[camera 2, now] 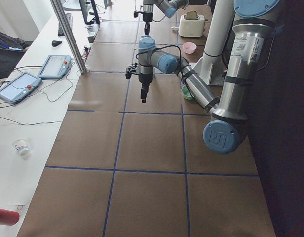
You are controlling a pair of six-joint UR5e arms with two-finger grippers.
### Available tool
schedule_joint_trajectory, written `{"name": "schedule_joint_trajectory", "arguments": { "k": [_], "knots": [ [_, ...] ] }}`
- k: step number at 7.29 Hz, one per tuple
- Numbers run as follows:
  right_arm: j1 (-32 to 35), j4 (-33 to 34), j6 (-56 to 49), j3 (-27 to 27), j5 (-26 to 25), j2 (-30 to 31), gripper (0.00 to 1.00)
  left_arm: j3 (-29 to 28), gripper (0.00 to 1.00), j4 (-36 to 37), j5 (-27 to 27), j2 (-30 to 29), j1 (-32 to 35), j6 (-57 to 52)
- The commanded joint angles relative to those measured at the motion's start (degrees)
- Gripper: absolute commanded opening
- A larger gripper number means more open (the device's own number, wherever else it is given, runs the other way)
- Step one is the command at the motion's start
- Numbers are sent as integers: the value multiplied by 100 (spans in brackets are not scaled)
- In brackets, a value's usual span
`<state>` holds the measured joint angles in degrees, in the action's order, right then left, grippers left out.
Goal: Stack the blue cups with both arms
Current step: 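Carry the held cup with the right gripper over the center cup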
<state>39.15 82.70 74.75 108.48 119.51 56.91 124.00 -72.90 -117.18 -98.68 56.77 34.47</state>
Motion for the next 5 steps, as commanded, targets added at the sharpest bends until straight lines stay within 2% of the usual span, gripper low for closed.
{"name": "schedule_joint_trajectory", "arguments": {
  "k": [1, 3, 5],
  "knots": [
    [-916, 211, 180, -159, -1112, -416, 0, -340, 100, -14, -251, 103, 491, -851],
    [-1006, 202, 180, -353, -1141, -417, 0, -525, 100, -14, -499, 183, 896, -1441],
    [-997, 202, 180, -380, -1184, -417, 1, -569, 100, -22, -499, 217, 915, -1452]
  ]
}}
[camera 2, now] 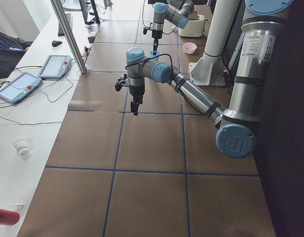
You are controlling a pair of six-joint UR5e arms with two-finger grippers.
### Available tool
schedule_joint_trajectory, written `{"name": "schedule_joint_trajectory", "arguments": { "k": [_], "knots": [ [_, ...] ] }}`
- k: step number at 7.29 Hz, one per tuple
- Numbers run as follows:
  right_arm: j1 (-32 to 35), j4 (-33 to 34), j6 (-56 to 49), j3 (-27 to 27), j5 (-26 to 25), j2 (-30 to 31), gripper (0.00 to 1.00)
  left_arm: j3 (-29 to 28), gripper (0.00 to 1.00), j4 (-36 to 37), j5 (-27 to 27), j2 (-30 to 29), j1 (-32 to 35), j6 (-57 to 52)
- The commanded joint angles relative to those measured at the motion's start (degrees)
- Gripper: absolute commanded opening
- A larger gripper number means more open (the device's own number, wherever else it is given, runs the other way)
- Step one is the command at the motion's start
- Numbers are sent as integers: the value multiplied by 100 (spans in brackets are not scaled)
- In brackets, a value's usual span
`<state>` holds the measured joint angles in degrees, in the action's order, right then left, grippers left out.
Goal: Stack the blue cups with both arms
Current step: 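Carry the held cup with the right gripper over the center cup, then lower the cup into the center cup and open the right gripper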
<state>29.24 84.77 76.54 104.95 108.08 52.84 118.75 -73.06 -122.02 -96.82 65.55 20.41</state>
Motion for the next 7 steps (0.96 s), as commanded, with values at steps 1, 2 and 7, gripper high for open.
{"name": "schedule_joint_trajectory", "arguments": {
  "k": [1, 2, 7],
  "knots": [
    [-6, 39, 1, -28, -77, -1, 1, -44, 100, -7, -15, 58, 37, -81],
    [-6, 40, 1, -36, -112, 7, 2, -44, 100, -7, -15, 58, 37, -81],
    [11, 40, 1, -36, -182, -19, 11, -44, 100, -7, -15, 76, 37, -81]
  ]
}}
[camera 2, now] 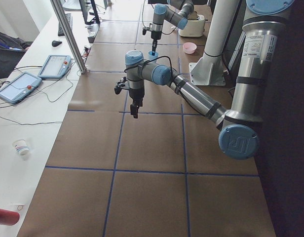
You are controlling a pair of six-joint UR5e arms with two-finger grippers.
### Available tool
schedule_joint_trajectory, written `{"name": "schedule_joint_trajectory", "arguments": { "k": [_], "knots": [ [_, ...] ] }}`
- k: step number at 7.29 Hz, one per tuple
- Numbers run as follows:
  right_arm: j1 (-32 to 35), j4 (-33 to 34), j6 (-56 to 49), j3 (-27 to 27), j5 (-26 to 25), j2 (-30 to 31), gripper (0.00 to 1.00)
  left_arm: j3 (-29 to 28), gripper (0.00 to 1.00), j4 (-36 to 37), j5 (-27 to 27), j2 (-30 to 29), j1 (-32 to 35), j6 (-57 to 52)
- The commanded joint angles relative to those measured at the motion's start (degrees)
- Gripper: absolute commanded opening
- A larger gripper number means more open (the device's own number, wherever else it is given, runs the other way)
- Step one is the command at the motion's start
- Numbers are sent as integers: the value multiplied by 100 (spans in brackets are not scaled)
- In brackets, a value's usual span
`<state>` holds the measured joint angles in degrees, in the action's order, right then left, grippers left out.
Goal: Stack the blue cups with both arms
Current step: 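Lower the cup into the center cup and open the right gripper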
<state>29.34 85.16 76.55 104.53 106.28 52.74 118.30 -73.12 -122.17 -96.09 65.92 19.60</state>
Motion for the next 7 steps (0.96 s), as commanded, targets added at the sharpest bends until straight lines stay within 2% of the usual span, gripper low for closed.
{"name": "schedule_joint_trajectory", "arguments": {
  "k": [1, 2, 3, 7],
  "knots": [
    [11, 0, 9, -3, -19, -35, 27, 0, 100, 0, 0, 20, 0, 0],
    [28, 0, 9, -3, -19, -27, 76, 9, 100, -17, 0, 46, 0, 0],
    [28, 0, 26, 6, -150, -35, 99, 9, 100, -9, 0, 55, 0, 0],
    [203, 26, 35, 154, -99, 95, 100, 0, 100, -18, -26, 81, 61, -9]
  ]
}}
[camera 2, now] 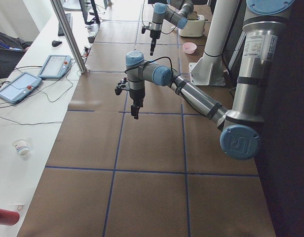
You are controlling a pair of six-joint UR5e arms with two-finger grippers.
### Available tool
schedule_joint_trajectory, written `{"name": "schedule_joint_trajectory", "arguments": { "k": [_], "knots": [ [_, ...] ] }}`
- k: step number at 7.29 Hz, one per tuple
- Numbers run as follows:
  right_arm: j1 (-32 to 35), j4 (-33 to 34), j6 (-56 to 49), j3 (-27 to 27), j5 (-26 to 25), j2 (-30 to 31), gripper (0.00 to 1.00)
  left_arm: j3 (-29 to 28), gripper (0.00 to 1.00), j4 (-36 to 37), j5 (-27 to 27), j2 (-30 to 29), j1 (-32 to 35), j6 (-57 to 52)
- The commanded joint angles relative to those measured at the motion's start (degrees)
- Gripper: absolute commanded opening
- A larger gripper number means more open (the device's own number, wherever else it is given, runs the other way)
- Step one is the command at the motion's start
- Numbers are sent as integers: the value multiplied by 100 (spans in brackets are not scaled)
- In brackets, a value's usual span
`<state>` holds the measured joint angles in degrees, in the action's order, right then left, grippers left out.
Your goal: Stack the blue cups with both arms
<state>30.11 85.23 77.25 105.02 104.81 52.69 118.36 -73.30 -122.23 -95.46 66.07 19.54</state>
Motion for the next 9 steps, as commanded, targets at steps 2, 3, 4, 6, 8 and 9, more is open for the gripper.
{"name": "schedule_joint_trajectory", "arguments": {
  "k": [2, 3, 4, 6, 8, 9],
  "knots": [
    [824, 736, -819, 858, 685, 757, 100, -137, 100, 0, -387, 211, 377, -579],
    [1230, 1098, -1591, 1141, 925, 1048, 100, -364, 100, 8, -624, 229, 780, -1105],
    [1512, 1162, -2338, 1318, 971, 1451, 100, -775, 100, 8, -983, 308, 1254, -1780],
    [2730, 1137, -4208, 1214, 1915, 2320, 100, -1707, 100, 8, -1154, 300, 2099, -3056],
    [4058, 1128, -6519, 533, 2787, 3017, 100, -2245, 100, -97, -1163, 317, 2462, -3395],
    [4447, 1110, -7260, 137, 2834, 3237, 100, -2308, 100, -149, -1163, 361, 2480, -3387]
  ]
}}
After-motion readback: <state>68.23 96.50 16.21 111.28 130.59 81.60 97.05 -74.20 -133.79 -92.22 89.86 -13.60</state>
